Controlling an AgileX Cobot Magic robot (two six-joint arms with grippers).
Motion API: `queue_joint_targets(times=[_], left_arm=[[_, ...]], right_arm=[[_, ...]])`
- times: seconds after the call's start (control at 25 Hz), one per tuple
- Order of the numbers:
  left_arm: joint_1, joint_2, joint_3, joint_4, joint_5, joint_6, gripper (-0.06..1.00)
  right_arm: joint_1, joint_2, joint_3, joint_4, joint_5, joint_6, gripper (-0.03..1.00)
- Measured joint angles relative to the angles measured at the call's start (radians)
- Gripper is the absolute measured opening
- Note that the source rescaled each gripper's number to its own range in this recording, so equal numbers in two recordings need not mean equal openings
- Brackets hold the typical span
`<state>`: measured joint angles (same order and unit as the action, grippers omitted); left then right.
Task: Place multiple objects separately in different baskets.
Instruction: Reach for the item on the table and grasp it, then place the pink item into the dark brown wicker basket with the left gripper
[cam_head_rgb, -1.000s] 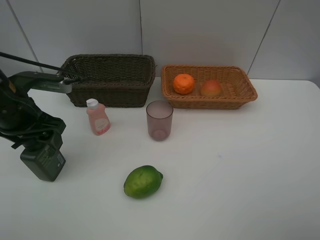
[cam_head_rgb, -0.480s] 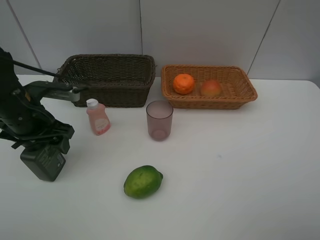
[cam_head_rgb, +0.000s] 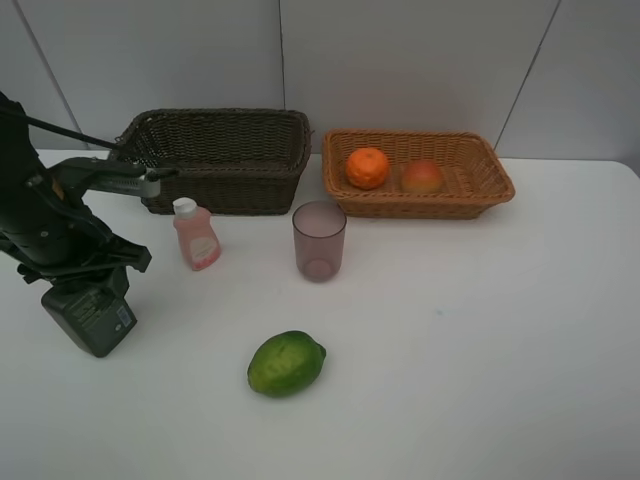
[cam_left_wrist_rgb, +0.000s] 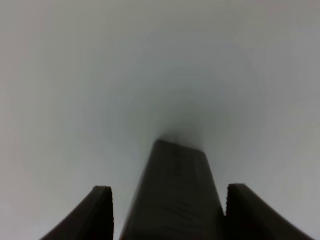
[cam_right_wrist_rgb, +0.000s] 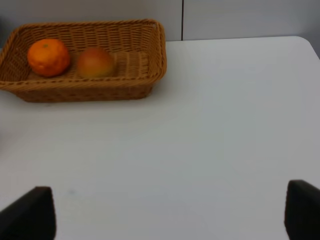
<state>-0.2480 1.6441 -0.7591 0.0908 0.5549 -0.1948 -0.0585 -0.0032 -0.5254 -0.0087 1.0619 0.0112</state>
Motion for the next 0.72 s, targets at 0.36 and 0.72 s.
queue_joint_targets(times=[0.36, 0.72], left_arm=[[0.0, 0.0, 0.0, -0.023, 0.0, 0.0, 0.53], [0.0, 0.0, 0.0, -0.028, -0.002, -0.011, 0.53]], right_arm=[[0.0, 0.0, 0.0, 0.0, 0.0, 0.0, 0.97], [0.0, 0.0, 0.0, 0.0, 0.0, 0.0, 0.97]])
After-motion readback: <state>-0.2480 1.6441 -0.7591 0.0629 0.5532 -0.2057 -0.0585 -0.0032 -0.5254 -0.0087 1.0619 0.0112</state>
